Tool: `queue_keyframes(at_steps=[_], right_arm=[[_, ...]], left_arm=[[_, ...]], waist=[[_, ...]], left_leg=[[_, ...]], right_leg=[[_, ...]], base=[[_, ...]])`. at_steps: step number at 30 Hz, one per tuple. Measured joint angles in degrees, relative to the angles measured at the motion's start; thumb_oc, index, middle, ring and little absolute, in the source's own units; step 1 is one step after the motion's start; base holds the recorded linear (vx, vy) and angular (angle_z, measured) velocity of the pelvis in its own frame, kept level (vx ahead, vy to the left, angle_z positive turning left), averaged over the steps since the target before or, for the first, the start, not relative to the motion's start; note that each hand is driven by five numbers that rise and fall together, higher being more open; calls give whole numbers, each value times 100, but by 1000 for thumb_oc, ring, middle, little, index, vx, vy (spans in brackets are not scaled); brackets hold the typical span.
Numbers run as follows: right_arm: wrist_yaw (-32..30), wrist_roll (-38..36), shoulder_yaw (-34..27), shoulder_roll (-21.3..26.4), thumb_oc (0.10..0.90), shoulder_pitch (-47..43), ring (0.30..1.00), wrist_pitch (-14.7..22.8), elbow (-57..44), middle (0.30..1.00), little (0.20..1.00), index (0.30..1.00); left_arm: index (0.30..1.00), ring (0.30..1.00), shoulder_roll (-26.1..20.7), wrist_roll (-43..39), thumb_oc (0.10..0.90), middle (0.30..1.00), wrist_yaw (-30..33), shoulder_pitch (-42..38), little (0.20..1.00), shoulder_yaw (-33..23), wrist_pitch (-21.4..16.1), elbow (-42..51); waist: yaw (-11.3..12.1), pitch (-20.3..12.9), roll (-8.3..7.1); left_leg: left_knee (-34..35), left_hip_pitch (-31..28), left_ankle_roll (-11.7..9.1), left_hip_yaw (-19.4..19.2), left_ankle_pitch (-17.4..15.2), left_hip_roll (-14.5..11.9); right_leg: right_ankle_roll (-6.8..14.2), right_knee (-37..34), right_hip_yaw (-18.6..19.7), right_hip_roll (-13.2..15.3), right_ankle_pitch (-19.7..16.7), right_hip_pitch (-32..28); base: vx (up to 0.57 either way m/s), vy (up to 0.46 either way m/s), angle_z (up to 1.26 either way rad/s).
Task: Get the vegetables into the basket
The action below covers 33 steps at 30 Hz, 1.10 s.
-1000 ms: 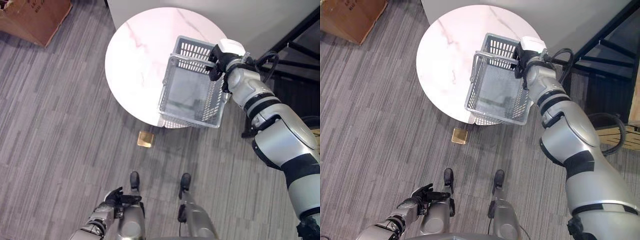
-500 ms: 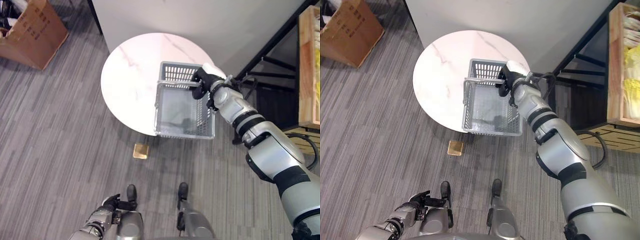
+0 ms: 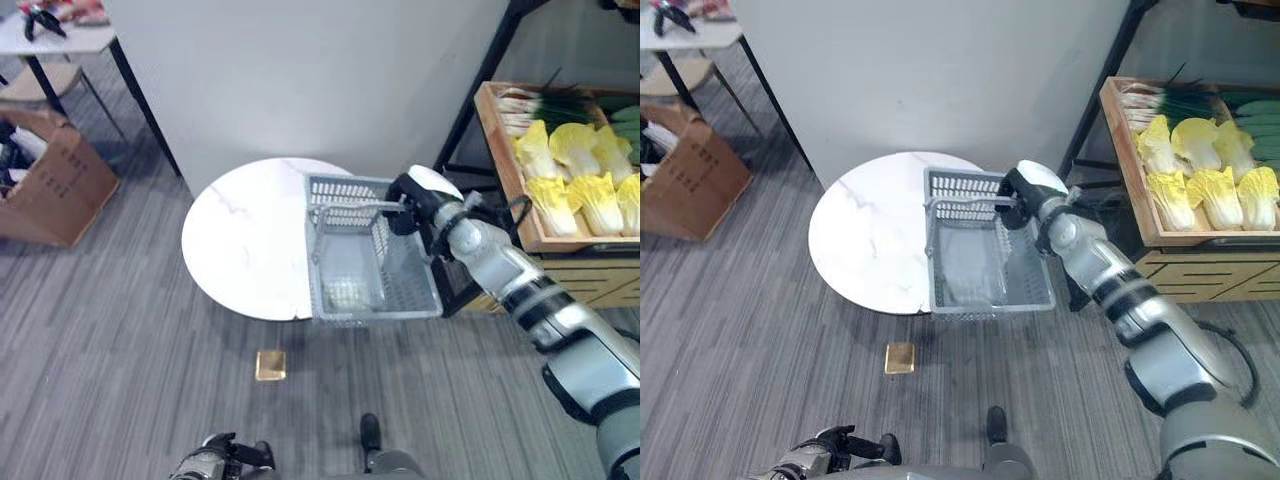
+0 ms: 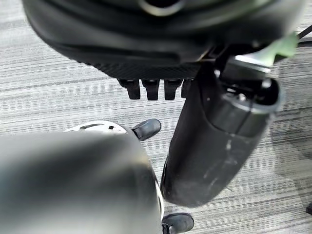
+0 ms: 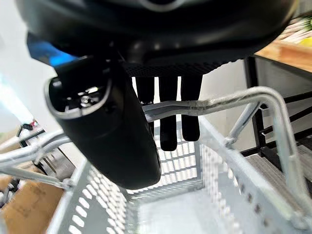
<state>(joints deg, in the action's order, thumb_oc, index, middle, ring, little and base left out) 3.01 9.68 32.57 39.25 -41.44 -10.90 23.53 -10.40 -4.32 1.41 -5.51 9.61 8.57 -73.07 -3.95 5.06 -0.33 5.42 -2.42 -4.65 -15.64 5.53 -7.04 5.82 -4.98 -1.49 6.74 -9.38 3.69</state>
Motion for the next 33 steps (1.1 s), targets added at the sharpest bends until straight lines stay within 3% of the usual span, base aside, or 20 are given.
queue_keyframes(at_steps=[4,11,16,24,29,33], right_arm=[[227,109,-82,491,400,841,300,15,-615,300,300,300],[557,185,-146,940,400,1775,300,24,-657,300,300,300],[599,367,-628,907,400,2512,300,109,-434,300,300,300],[402,633,-1259,754,400,3128,300,231,1028,300,300,300],[255,1517,-1527,789,400,3546,300,283,1393,300,300,300],[-5,1549,-1793,786,400,3773,300,297,1844,300,300,300]], left_arm=[[1000,1000,121,227,900,1000,-50,180,1000,102,0,131],[1000,1000,227,386,900,1000,-180,198,1000,199,-9,145],[1000,1000,287,440,900,1000,-215,189,1000,209,-15,165],[1000,1000,302,429,900,1000,-308,205,1000,205,-15,177],[1000,1000,327,428,900,1000,-336,311,1000,203,-32,335],[1000,1000,366,428,900,1000,-333,340,1000,207,-67,350]], waist=[[-175,-155,228],[-337,-185,277],[-349,-187,310],[-321,-175,416],[-376,-128,521],[-407,-126,606]], left_leg=[[2,-93,32,-132,-80,7],[-3,-145,11,-200,-73,4],[-2,-144,31,-184,-87,6],[-2,-162,45,-181,-113,6],[-1,-176,46,-195,-127,8],[0,-178,70,-200,-157,7]], right_leg=[[50,-1,117,-5,33,-22],[55,-1,165,-15,30,-27],[60,-1,147,-11,37,-39],[66,-26,144,-9,53,-61],[76,-30,161,-9,63,-66],[78,-31,163,-10,67,-67]], base=[[-1,-14,-15],[-22,-12,-4],[-10,-5,0],[0,-2,0],[1,-3,-1],[0,0,0]])
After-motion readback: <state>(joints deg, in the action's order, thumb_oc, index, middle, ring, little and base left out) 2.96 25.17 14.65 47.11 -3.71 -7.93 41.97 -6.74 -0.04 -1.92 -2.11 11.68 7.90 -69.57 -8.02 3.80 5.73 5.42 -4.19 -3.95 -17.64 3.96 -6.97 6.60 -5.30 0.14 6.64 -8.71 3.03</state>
